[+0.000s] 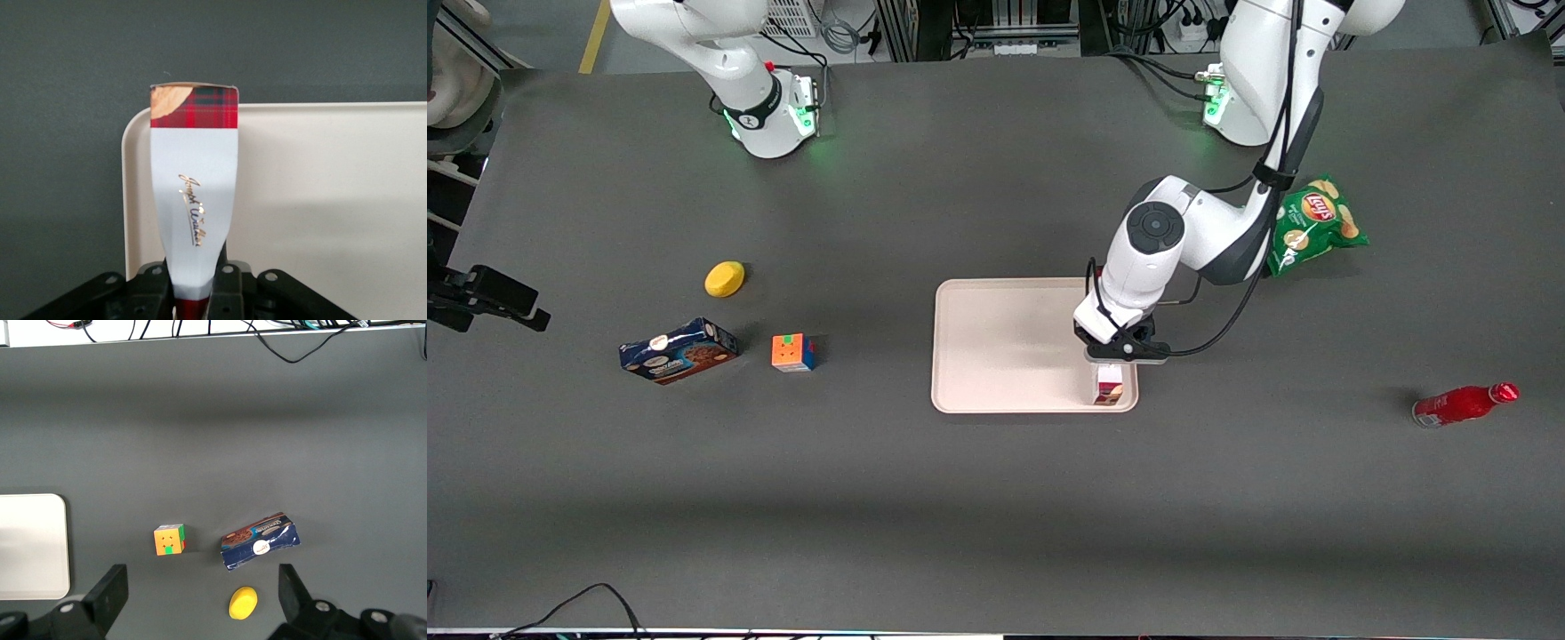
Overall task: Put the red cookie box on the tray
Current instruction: 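Lower the box onto the tray's edge and open the left gripper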
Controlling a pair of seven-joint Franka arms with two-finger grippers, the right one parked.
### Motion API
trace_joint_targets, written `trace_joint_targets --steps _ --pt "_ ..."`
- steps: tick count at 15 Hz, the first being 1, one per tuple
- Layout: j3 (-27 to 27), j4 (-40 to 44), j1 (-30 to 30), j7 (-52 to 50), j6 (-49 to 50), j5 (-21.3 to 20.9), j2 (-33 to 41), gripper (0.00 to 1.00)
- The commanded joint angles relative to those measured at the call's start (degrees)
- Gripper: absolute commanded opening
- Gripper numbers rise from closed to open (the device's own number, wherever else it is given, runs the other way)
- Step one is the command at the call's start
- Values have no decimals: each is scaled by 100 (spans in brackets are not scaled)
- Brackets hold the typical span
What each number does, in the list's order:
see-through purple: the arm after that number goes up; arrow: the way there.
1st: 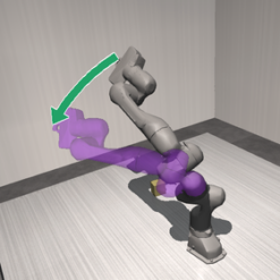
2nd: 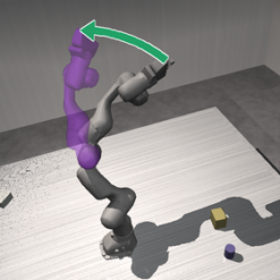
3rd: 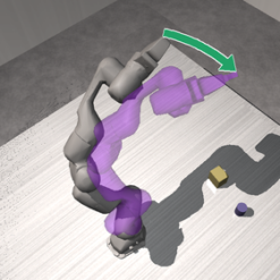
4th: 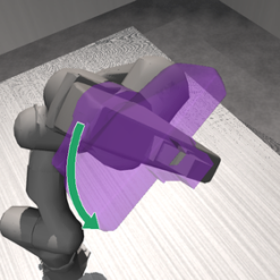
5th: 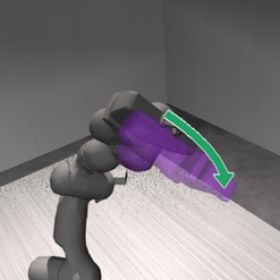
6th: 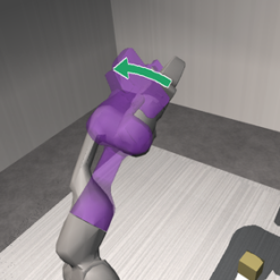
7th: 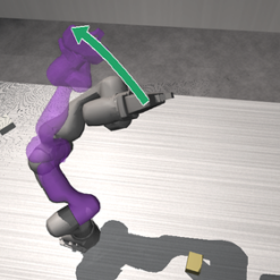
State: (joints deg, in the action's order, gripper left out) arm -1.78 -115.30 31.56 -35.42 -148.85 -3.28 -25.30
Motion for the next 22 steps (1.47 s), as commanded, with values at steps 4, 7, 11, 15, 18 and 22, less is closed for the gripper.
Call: trace_joint_targets --steps 4,7,11,15,18,22 --pt "28 -353 25 -237 -223 -103 210 0" --pt "37 -344 25 -246 -258 -103 148 0" --pt "64 -344 25 -246 -461 -103 69 5" --pt "72 -344 16 -246 -469 -103 60 42" --pt "81 -344 8 -255 -478 -103 52 80" --pt "64 -213 -45 -290 -286 -103 261 100"
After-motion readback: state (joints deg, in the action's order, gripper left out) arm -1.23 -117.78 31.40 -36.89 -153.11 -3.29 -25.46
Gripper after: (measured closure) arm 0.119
